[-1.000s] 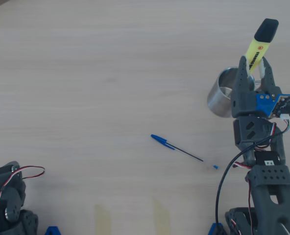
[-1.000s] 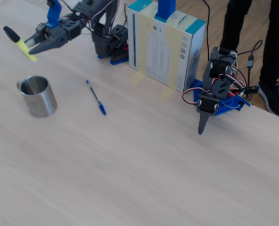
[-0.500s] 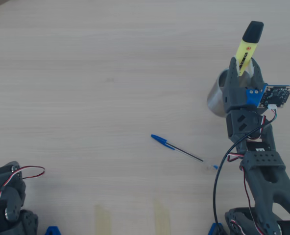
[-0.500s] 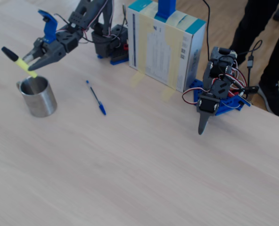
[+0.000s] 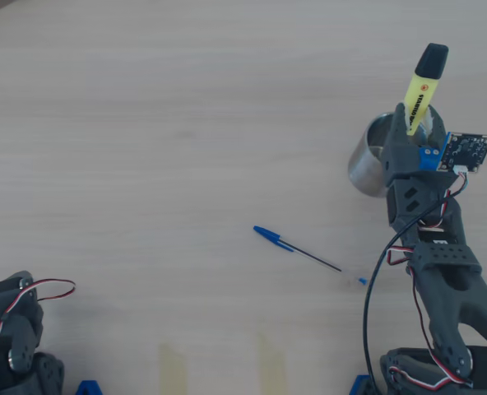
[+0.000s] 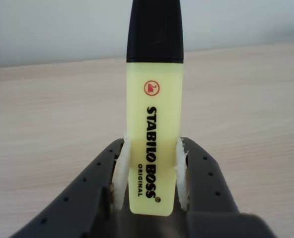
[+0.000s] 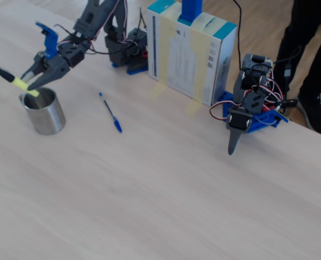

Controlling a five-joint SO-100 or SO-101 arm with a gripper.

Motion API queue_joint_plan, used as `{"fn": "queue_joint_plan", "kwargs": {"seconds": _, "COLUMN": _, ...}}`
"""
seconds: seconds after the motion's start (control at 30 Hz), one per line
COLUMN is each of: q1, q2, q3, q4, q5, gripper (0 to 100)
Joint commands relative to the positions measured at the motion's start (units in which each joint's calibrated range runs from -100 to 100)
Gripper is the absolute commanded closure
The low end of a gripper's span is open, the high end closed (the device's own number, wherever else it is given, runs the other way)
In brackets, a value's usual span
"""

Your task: Grab the yellow pen and put it in the silver cup.

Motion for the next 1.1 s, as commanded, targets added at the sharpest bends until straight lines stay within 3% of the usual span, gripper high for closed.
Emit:
{"fn": "queue_joint_plan", "kwargs": {"seconds": 0.0, "q1": 0.1, "q2": 0.7, "q3": -3.6, "q4": -1.0, "q5": 0.2, "gripper": 98}}
{"fn": "queue_joint_plan", "kwargs": {"seconds": 1.07, "q1": 0.0, "q2": 10.9, "q3": -2.6, "q4": 0.0, "q5": 0.4, "gripper": 98}}
